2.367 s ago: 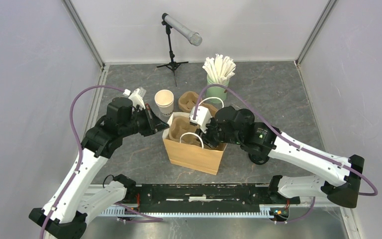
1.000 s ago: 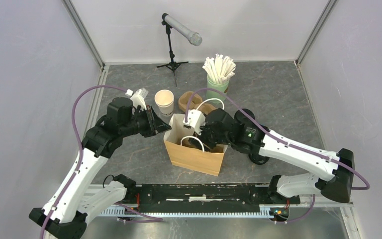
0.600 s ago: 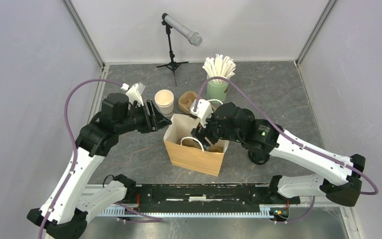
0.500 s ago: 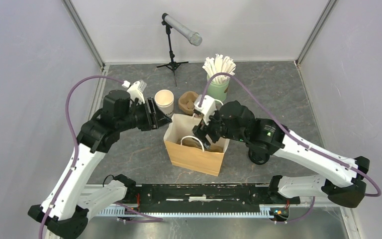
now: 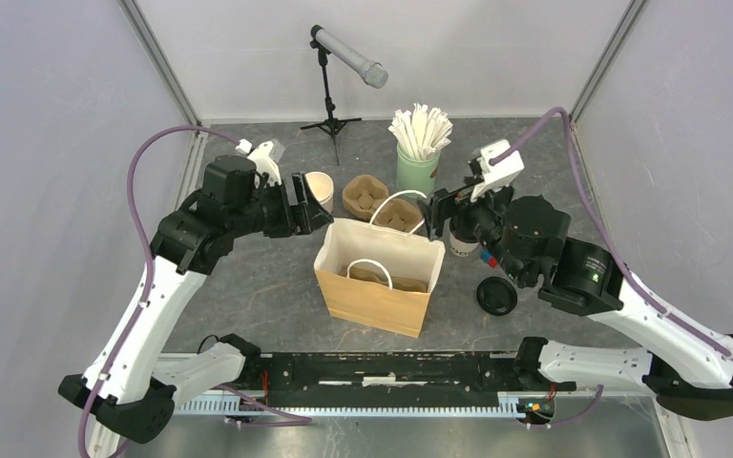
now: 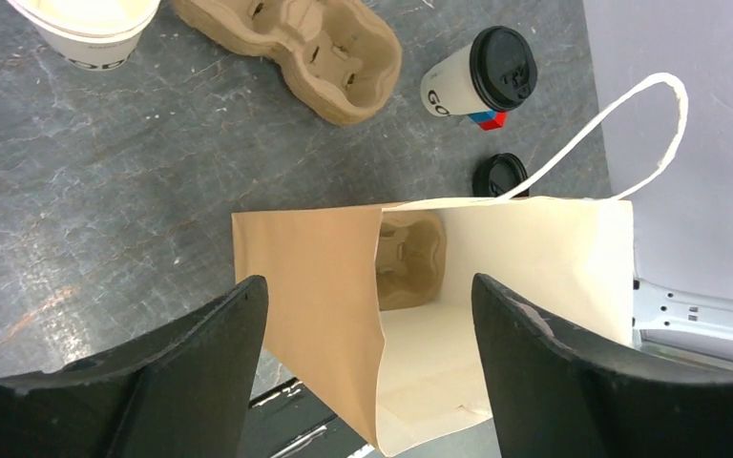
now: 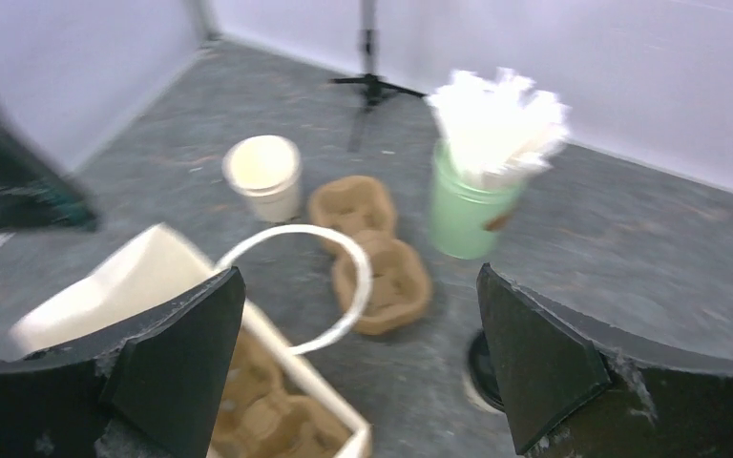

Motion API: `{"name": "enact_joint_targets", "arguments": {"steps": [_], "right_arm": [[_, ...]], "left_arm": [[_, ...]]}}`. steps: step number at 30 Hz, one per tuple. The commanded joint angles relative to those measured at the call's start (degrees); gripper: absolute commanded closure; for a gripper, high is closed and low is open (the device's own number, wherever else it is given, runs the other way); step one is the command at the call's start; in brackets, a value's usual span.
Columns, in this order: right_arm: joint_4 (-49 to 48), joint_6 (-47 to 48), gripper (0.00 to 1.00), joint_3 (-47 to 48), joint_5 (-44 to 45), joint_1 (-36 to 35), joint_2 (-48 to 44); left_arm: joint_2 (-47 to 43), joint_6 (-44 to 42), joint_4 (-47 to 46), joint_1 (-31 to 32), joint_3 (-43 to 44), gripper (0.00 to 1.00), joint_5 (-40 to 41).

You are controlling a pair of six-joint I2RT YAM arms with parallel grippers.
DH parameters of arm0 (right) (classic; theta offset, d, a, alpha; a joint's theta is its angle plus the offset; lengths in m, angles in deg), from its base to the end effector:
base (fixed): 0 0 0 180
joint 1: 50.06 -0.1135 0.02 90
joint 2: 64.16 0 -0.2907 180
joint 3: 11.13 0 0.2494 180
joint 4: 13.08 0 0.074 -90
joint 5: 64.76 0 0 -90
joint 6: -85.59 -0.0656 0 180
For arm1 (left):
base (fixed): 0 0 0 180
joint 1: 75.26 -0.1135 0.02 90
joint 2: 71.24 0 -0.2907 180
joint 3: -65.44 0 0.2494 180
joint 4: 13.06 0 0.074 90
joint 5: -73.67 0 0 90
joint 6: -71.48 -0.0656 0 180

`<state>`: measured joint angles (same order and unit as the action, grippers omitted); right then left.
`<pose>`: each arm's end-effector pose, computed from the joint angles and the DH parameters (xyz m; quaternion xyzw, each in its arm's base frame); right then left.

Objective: Pack the takeout coffee

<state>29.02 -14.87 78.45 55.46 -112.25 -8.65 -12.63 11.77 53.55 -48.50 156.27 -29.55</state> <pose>0.1185 0.1539 0.4746 -0.1641 0.7304 0.2165 0.6267 0.1659 -0.1004 0.4168 0.0266 0.8799 -0.3107 0.3585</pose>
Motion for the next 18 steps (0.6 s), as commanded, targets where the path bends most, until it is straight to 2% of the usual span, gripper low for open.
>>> {"name": "enact_joint_targets", "arguments": {"steps": [1,4,9,12,18], "right_arm": [[5.07,-0.41,0.02,0.52,21.19,0.10,0.53],[6.69,-2.31,0.02,-0.72,21.76,0.58,0.41],[10.40,-8.43,0.03,-1.62,15.64,1.88,0.98],[14.76,-13.51,0.04,-1.93,14.87,2.32,1.36],[18.08,-15.98,0.04,-2.07,13.68,6.12,1.40]], "left_arm": [[-0.70,-2.33,1.63,0.04,2.12,0.13,3.42],[-0.14,-3.75,4.16,0.04,3.48,0.13,3.84],[0.25,-7.07,6.02,0.04,4.89,0.22,0.34],[0.49,-7.09,6.32,0.11,4.70,0.24,-1.72],[1.02,-7.43,3.75,1.08,0.13,0.26,-5.15]]}}
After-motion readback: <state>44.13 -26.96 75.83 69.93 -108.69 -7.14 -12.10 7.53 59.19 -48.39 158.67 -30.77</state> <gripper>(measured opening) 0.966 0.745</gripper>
